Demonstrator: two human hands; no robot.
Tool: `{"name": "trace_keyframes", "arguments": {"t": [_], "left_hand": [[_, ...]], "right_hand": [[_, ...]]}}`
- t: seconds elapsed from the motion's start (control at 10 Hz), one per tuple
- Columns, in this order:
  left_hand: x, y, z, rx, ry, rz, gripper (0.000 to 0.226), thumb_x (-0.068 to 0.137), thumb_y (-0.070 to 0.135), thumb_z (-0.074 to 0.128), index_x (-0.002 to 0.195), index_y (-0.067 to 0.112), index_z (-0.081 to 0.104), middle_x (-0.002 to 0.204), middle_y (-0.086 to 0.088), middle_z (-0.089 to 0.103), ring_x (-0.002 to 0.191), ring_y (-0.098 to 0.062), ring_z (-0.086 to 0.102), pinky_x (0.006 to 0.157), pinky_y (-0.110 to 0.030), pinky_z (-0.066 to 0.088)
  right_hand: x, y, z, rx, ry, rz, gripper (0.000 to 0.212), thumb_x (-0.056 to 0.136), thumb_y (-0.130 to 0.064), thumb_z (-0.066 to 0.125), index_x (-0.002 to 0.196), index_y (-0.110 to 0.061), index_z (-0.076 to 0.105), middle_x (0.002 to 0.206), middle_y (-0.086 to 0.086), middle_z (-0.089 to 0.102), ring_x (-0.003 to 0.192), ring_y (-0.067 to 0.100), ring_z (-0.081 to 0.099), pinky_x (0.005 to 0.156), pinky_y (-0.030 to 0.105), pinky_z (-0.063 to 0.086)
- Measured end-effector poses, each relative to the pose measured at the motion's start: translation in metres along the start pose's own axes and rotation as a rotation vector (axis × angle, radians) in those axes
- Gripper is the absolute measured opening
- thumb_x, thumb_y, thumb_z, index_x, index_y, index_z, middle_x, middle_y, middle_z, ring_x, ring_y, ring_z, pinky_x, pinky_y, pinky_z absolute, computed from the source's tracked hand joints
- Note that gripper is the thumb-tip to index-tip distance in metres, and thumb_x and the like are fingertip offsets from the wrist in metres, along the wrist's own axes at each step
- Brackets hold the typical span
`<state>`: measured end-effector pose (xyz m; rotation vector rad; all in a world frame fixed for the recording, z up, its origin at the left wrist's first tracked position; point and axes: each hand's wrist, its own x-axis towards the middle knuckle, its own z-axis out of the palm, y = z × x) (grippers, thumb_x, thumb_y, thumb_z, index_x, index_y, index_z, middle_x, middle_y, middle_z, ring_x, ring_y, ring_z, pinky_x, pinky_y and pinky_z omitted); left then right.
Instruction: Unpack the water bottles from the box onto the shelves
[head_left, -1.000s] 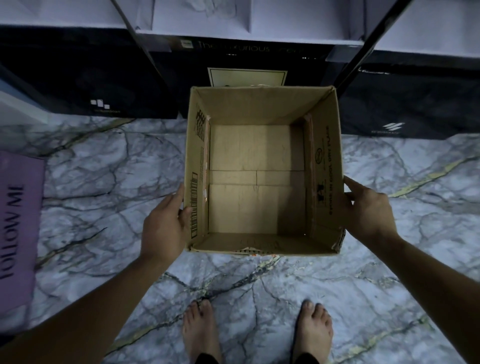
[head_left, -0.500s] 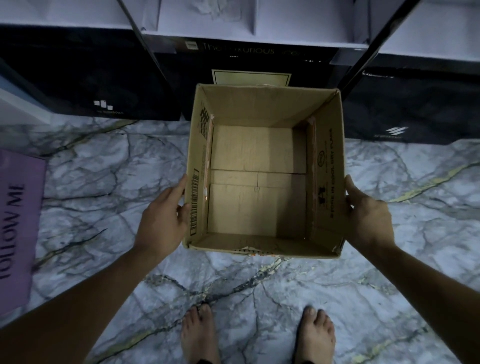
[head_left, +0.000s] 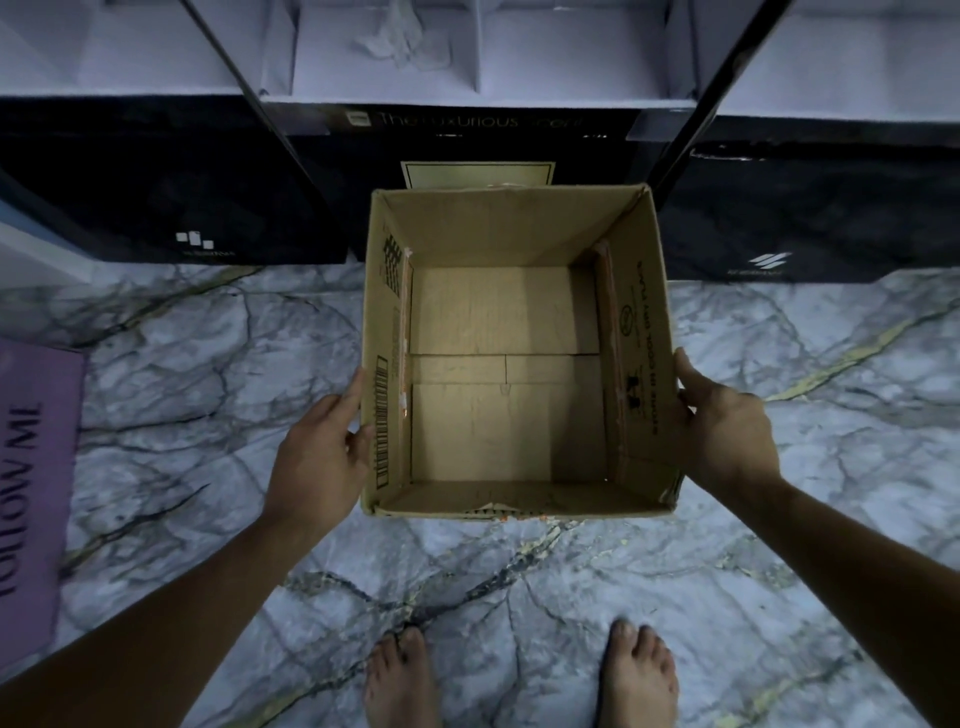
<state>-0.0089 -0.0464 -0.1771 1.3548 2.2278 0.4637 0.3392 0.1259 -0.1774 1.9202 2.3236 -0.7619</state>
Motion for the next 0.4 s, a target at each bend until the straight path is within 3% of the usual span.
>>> {"name": "trace_keyframes", "arguments": {"t": [0.1, 0.2, 0.3, 0.4], "left_hand": [[0.003, -0.003, -0.002, 0.013, -0.005, -0.006, 0.069, 0.098, 0.01, 0.064, 0.158, 0.02, 0.032, 0.117, -0.016, 0.066, 0.078, -0.026, 0.068, 0.072, -0.041, 0.057], [-0.006, 0.001, 0.0, -0.012, -0.037, -0.018, 0.071, 0.098, 0.009, 0.064, 0.159, 0.024, 0.031, 0.122, -0.008, 0.067, 0.075, -0.019, 0.066, 0.069, -0.035, 0.055], [-0.007, 0.01, -0.011, -0.069, -0.02, -0.107, 0.065, 0.098, 0.01, 0.063, 0.155, 0.03, 0.038, 0.129, 0.005, 0.061, 0.079, -0.006, 0.065, 0.073, -0.027, 0.05], [-0.048, 0.016, -0.025, -0.103, -0.066, -0.26, 0.066, 0.095, 0.013, 0.068, 0.15, 0.04, 0.043, 0.137, 0.003, 0.061, 0.085, -0.004, 0.063, 0.08, -0.029, 0.052]], "right_hand": [[0.001, -0.002, -0.003, -0.072, -0.089, -0.009, 0.07, 0.1, -0.013, 0.053, 0.16, -0.03, 0.022, 0.089, 0.014, 0.075, 0.067, 0.034, 0.066, 0.06, 0.042, 0.058], [-0.01, -0.009, -0.013, -0.002, -0.138, 0.076, 0.07, 0.103, -0.019, 0.054, 0.162, -0.032, 0.019, 0.114, 0.011, 0.077, 0.077, 0.029, 0.073, 0.067, 0.039, 0.061], [-0.029, -0.02, -0.025, 0.164, -0.104, 0.182, 0.071, 0.102, -0.028, 0.06, 0.163, -0.023, 0.024, 0.142, 0.005, 0.064, 0.09, 0.023, 0.075, 0.075, 0.033, 0.058], [-0.063, -0.027, -0.066, 0.352, 0.067, 0.272, 0.051, 0.099, -0.022, 0.065, 0.148, -0.023, 0.052, 0.13, -0.004, 0.072, 0.089, 0.013, 0.071, 0.074, 0.026, 0.053]]}}
